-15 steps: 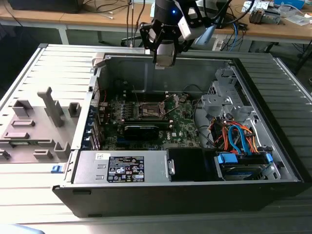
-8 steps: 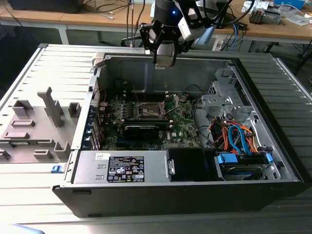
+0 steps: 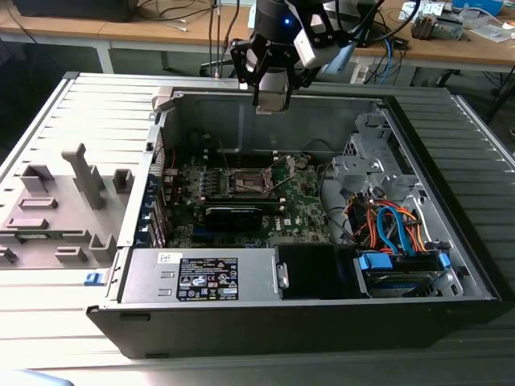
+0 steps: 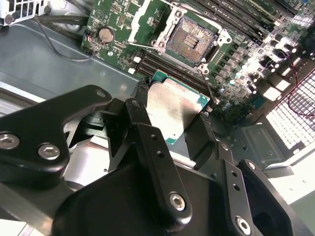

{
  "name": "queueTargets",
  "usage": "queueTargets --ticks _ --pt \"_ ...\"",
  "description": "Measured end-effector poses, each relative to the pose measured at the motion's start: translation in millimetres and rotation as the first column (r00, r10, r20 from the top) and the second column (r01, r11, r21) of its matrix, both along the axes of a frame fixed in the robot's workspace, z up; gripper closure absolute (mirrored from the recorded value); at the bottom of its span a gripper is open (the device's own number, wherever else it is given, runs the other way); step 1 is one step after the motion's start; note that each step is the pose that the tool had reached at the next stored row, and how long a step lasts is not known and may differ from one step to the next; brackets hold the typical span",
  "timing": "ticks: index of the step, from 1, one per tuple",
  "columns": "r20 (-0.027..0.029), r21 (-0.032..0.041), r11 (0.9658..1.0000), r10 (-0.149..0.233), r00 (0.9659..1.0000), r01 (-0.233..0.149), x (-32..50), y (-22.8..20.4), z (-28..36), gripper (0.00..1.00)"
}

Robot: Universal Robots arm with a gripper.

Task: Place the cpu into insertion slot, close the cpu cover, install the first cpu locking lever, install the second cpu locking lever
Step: 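Place the cpu into insertion slot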

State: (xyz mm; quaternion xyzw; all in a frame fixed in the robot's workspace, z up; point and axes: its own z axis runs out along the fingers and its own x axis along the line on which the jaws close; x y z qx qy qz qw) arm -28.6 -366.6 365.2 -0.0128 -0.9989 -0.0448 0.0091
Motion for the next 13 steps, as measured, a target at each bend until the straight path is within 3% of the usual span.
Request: queueTargets --ticks 13 --pt "0.0001 0.0001 1.0000 0.000 1.0000 0.000 0.0 -2.1 -1.7 0.45"
